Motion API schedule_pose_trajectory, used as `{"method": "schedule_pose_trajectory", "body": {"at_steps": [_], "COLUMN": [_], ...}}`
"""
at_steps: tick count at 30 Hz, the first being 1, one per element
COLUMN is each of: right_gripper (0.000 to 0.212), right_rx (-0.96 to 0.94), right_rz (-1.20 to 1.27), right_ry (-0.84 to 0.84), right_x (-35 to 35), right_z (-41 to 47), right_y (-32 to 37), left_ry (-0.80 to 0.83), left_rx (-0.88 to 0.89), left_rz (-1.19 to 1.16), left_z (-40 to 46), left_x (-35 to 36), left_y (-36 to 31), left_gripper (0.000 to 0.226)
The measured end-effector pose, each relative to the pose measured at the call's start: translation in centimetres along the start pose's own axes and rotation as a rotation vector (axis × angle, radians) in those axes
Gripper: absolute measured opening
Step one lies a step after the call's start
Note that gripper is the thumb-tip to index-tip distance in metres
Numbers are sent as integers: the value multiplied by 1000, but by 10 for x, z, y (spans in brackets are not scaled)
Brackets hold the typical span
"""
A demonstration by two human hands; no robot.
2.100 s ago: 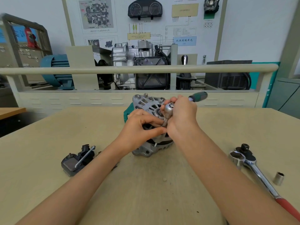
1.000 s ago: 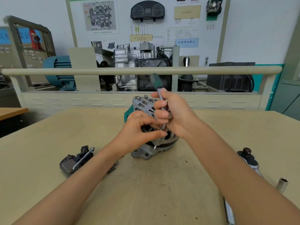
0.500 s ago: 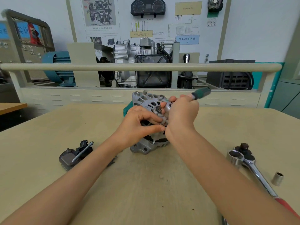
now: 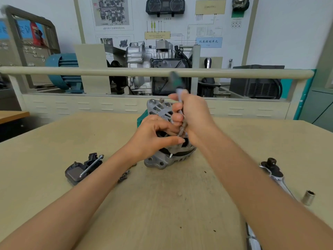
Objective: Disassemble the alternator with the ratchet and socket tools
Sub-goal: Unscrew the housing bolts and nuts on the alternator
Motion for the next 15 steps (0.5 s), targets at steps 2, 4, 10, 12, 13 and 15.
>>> {"method": "schedule_pose_trajectory", "body": {"at_steps": [2,4,10,12,13,15], "right_gripper": [31,31,31,32,33,31], "right_rx": [-164,-170,157,199,196,91], "right_rz": [61,165,-3,8,26,64], "right_ry": [-314,-376,384,473,459,248], "right_x": [1,1,-4,-8,-8,-2], "right_z": [-7,-7,8,8,7,2], "right_y": [-9,-11,8,10,9,3], "left_ry": [-18,-22,-9,2,4,8], "left_rx": [-2,6,-25,-23,-13,10], "left_rz": [12,9,-14,-32,-42,-48], "left_z": [0,-1,-1,-1,-1,0], "left_x": [0,2,-1,-2,-1,-1], "left_y": [2,2,4,3,3,2], "left_gripper": [32,33,30,21,17,17]}}
Point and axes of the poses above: each hand's wrist, its own z-axis towards the middle knuckle, its own x-axis out of the palm, y = z × x, the point moved 1 cm from there along z, towards the middle knuckle, and after that the axes turned 15 degrees about -x, right-handed, at the moved point
